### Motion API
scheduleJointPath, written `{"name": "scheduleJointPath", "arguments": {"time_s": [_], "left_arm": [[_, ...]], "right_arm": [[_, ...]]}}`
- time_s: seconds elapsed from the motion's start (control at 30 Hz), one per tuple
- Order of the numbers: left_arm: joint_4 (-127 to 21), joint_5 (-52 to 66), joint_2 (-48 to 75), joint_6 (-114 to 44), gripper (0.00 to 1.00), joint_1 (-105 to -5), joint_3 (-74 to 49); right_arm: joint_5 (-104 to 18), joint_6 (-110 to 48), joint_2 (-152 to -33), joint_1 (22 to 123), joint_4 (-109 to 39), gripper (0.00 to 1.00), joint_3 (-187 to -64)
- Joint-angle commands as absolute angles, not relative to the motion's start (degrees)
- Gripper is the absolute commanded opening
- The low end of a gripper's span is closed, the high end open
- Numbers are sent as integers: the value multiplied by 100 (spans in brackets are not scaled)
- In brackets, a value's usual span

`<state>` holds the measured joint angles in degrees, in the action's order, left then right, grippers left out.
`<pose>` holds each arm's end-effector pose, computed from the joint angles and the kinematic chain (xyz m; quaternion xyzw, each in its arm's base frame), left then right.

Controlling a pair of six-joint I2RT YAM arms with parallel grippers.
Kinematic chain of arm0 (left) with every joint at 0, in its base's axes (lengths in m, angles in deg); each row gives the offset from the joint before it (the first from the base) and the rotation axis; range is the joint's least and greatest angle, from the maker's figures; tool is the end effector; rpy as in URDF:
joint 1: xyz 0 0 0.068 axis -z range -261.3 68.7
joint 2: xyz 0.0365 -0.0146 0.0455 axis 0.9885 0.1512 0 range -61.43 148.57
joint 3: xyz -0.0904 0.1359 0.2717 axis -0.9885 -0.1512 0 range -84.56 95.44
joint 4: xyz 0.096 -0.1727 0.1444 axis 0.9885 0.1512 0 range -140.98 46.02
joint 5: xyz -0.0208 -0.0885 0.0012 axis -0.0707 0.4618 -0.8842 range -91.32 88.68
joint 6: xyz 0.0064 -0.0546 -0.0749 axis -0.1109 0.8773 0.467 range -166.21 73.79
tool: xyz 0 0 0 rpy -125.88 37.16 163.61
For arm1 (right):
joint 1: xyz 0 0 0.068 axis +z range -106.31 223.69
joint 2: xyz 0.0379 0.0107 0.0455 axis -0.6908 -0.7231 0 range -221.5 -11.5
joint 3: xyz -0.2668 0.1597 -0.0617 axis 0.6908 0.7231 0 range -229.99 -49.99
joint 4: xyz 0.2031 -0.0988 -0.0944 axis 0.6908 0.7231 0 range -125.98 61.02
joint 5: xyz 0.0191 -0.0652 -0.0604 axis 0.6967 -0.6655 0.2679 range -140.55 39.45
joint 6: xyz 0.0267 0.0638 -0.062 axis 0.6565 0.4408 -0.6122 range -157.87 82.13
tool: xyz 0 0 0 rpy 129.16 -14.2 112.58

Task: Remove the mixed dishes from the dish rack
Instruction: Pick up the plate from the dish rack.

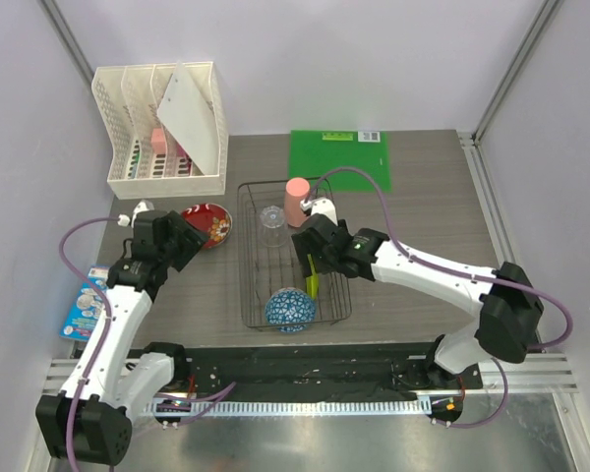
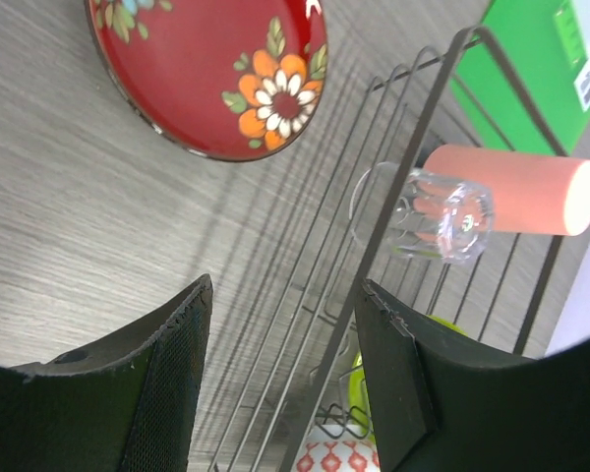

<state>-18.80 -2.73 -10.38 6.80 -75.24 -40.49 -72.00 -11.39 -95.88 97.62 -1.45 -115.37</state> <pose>0.1794 -0.0171 0.2865 -0.3647 0.8263 -0.2019 0.3789 0.2097 0.2360 0.2822 -0.1648 0.9203 0.0635 0.3490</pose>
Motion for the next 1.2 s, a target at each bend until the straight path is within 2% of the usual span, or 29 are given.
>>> {"name": "scheduleJointPath", "arguments": {"time_s": [0.0,0.13,0.2,0.23,0.37,0.53,0.9,1.07,1.17], "left_arm": [[-2022,-246,-1054,556,59,-7497,-4132],[-2075,-211,-1072,564,59,-7471,-4255],[-2119,-158,-1063,582,59,-7453,-4308],[-2145,-167,-1054,591,59,-7453,-4360],[-2242,9,-1010,626,58,-7418,-4422],[-2303,44,-949,635,58,-7401,-4431],[-2523,237,-343,600,55,-7216,-4168],[-2532,123,-105,573,54,-7005,-3913],[-2523,53,-193,521,54,-7005,-3755]], "right_arm": [[-7454,-1089,-9903,9801,-135,78,-11740],[-7463,-1133,-10115,9809,-135,65,-11828],[-7472,-1142,-10167,9818,-135,52,-11871],[-7463,-1133,-10168,9818,-126,42,-11889],[-7516,-1124,-10150,9845,-109,24,-11942],[-7612,-1098,-10027,9897,5,20,-12056],[-7893,-1089,-9764,10029,348,18,-12460],[-8552,-1098,-9246,10029,472,3,-12592],[-9018,-1089,-8666,9977,454,1,-12636]]}}
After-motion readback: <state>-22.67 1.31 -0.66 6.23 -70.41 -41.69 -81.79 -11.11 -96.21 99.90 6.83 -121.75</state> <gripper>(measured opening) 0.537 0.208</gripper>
